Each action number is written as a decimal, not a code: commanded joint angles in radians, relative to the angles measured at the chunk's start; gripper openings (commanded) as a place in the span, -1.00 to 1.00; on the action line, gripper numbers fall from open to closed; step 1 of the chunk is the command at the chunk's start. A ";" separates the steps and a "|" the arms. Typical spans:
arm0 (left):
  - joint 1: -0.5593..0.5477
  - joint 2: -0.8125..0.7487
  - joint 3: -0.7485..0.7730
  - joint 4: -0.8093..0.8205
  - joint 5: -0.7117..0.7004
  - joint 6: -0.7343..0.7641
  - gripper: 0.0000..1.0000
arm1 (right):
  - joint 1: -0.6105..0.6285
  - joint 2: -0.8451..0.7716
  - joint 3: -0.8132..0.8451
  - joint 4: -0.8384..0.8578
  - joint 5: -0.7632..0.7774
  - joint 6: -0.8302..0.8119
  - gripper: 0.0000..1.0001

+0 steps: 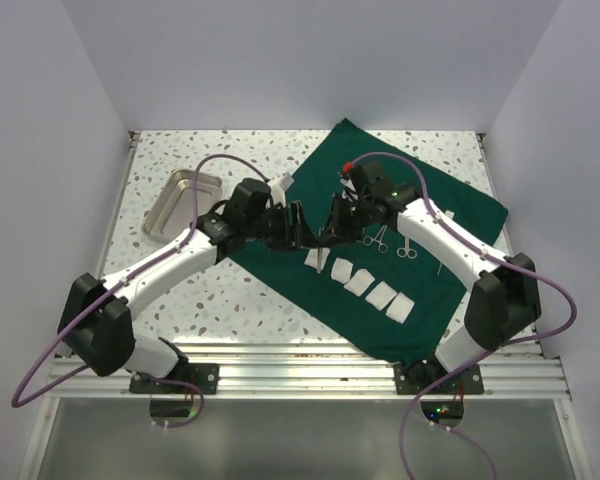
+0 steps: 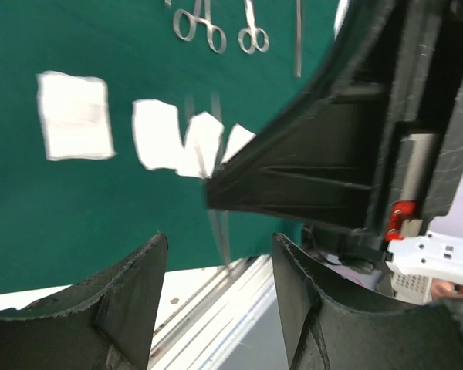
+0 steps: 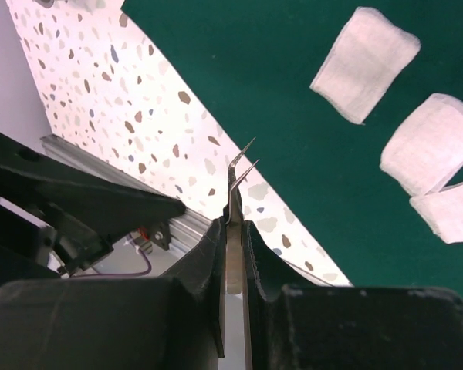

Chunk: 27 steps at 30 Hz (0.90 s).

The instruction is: Prepare the surgical pack

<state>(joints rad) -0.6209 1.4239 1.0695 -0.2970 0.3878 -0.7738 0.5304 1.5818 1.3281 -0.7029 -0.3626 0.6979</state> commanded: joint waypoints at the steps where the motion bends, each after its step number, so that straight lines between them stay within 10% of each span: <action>1: -0.036 0.007 0.001 0.079 -0.006 -0.045 0.21 | 0.019 -0.036 0.008 0.033 -0.033 0.043 -1.00; 14: -0.056 0.052 -0.002 0.041 -0.032 -0.039 -0.06 | 0.022 -0.034 0.020 0.049 -0.065 0.069 -1.00; 21: -0.053 0.113 0.049 0.006 -0.026 -0.001 -1.00 | 0.022 -0.023 0.019 0.060 -0.081 0.069 -1.00; 24: -0.036 0.127 0.061 -0.022 -0.036 0.027 -1.00 | 0.020 -0.006 0.036 0.057 -0.091 0.060 -0.99; 27: 0.021 0.124 0.101 -0.097 -0.120 0.088 -1.00 | 0.002 0.024 0.101 -0.030 -0.014 0.000 -0.16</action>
<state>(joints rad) -0.6632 1.5276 1.1126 -0.2981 0.3859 -0.7692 0.5400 1.5951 1.3376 -0.6785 -0.3817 0.7444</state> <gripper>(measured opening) 0.025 0.226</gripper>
